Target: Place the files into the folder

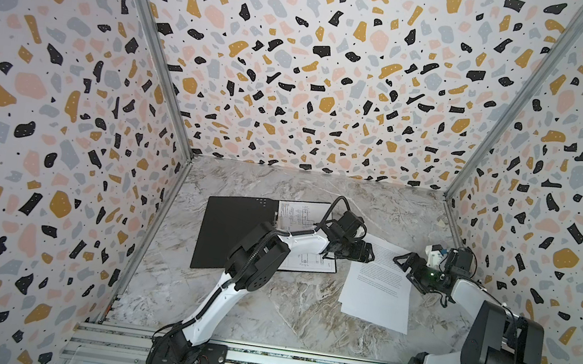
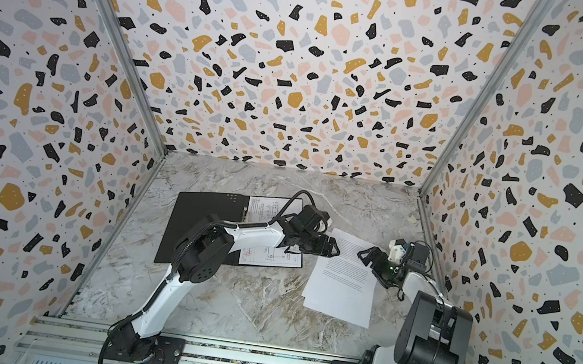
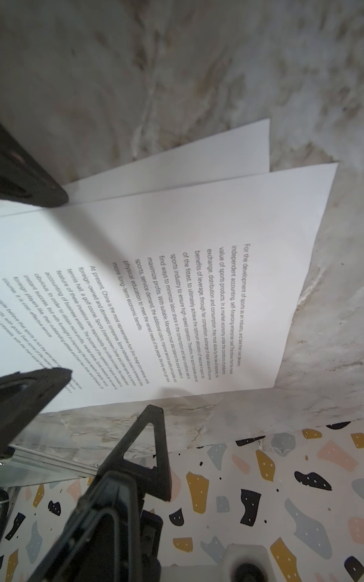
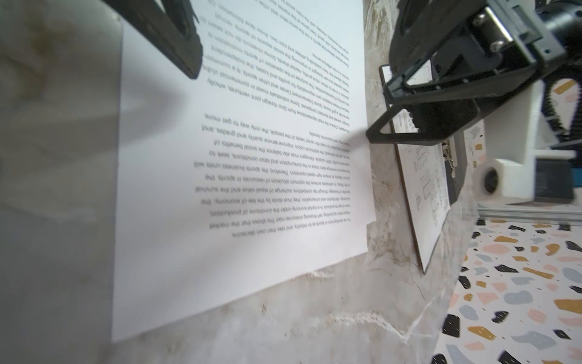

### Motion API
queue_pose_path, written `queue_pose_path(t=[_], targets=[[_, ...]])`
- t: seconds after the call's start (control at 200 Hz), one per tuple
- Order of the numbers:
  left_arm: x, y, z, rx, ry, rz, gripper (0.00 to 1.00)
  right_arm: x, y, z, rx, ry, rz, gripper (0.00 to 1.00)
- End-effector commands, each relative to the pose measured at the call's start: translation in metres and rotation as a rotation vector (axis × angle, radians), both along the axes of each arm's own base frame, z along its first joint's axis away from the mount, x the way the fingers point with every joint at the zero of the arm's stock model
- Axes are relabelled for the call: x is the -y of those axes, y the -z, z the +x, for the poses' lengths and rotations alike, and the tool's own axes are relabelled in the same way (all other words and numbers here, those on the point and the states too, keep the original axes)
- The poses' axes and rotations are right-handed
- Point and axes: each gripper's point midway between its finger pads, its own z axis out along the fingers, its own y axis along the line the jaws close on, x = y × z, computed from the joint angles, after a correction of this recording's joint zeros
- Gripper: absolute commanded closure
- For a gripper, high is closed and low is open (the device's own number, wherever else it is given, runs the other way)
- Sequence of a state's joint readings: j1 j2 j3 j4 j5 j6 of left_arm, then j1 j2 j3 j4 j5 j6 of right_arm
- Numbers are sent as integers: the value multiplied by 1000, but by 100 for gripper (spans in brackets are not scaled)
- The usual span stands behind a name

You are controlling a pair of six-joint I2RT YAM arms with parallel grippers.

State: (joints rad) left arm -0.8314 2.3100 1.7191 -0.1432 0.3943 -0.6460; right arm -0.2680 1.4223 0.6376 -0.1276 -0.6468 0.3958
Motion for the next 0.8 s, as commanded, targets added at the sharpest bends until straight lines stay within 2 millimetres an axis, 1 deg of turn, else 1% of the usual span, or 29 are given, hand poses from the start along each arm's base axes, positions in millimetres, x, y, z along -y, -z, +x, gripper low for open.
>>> queue_pose_path(t=[0.0, 0.125, 0.235, 0.32, 0.355, 0.516, 0.556, 0.686, 0.796], targets=[[-16, -33, -5, 43, -4, -6, 17, 1, 6, -11, -29, 2, -69, 6], [-31, -35, -19, 25, -43, -30, 16, 0, 12, -18, -47, 2, -74, 7], [-42, -42, -30, 34, -53, -36, 15, -1, 14, -23, -55, -6, -76, 7], [-49, -38, -43, 17, -60, -31, 14, -3, 18, -29, -70, -4, -72, 8], [-51, -32, -51, -1, -60, -29, 14, -4, 19, -31, -73, 0, -69, 8], [-51, -10, -87, -45, -32, -3, 14, -6, 21, -39, -81, 2, -73, 7], [-51, -5, -93, -57, -33, -1, 14, -7, 22, -40, -84, 1, -71, 7], [-52, 1, -105, -79, -43, -17, 14, -9, 24, -45, -90, -9, -73, 7], [-47, 4, -113, -88, -30, -18, 14, -10, 27, -48, -97, -12, -74, 7]])
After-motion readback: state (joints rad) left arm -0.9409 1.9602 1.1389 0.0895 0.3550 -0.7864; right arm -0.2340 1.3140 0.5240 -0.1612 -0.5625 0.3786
